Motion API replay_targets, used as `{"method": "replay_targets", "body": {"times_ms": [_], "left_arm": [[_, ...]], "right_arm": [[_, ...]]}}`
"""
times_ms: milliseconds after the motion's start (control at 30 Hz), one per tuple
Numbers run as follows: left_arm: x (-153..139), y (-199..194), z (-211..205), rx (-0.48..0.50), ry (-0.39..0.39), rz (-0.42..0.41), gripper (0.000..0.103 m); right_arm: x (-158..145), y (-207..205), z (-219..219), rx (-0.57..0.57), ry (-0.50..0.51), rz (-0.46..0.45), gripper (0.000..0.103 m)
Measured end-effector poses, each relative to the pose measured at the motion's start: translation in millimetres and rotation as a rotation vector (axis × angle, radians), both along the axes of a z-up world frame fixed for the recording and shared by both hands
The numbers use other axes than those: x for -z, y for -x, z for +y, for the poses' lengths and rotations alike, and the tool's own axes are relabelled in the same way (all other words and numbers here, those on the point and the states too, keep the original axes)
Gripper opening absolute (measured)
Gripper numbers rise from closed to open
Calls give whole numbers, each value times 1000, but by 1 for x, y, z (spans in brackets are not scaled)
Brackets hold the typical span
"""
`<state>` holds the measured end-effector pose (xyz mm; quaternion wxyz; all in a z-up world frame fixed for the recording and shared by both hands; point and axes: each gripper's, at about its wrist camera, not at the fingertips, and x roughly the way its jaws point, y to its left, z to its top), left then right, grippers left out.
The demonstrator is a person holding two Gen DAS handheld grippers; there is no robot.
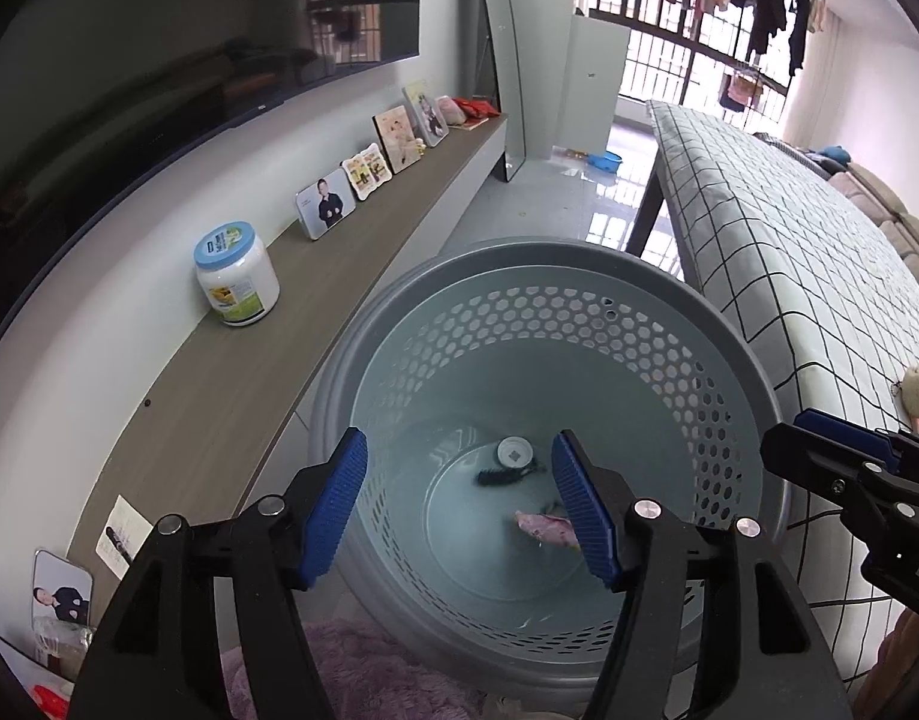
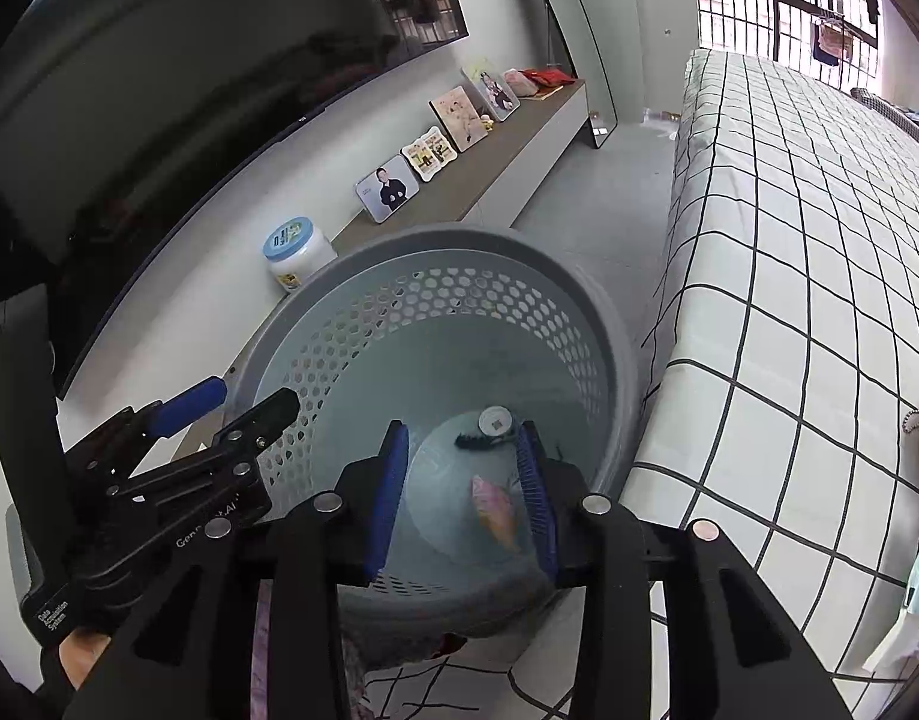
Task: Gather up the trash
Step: 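Carry the wrapper and toy fish over the grey basket and release both, then move both tools back over the bed toward the tissue pack and shuttlecock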
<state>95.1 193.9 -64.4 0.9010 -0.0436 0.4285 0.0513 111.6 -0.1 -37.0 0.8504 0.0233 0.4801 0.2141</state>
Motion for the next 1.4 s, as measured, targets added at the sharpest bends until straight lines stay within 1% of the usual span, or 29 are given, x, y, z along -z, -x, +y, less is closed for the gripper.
{"method": "replay_targets", "body": {"times_ms": [200, 267, 333, 400, 500, 533, 567, 600, 633, 767, 833, 900, 1033, 1100, 1400], "left_arm": [[2, 3, 2, -24, -2, 12, 63], [3, 5, 2, -32, 0, 18, 63], [2, 7, 3, -40, -2, 20, 64], [1, 9, 4, -46, -7, 21, 67], [-2, 12, 3, -51, -10, 19, 67], [-4, 13, 2, -50, -11, 16, 68], [-6, 15, 1, -50, -13, 13, 71], [-8, 16, 1, -49, -13, 8, 74], [-10, 17, 0, -47, -13, 2, 75], [-18, 22, -5, -39, -16, -15, 77], [-23, 24, -8, -32, -11, -27, 79], [-26, 26, -11, -23, -3, -39, 81], [-26, 26, -16, -7, 3, -38, 81], [-28, 26, -21, 4, -8, -38, 81], [-39, 28, -40, 28, -1, -53, 81]], "right_arm": [[-1, 4, 1, -3, 17, -6, 38], [-2, 6, 1, -6, 18, -8, 40], [-2, 7, 0, -5, 21, -14, 44], [-2, 8, -2, -2, 24, -15, 44], [-4, 9, -6, -1, 19, -15, 44], [-5, 10, -7, 0, 19, -19, 46], [-6, 10, -8, 1, 17, -24, 48], [-8, 11, -9, 3, 12, -29, 53], [-10, 12, -11, 7, 9, -38, 55], [-16, 16, -17, 17, 6, -52, 56], [-18, 18, -21, 23, 4, -61, 59], [-20, 20, -25, 31, 5, -70, 60], [-21, 22, -33, 47, -12, -66, 60], [-23, 26, -39, 61, -22, -75, 60], [-30, 41, -69, 107, -24, -88, 60]]}}
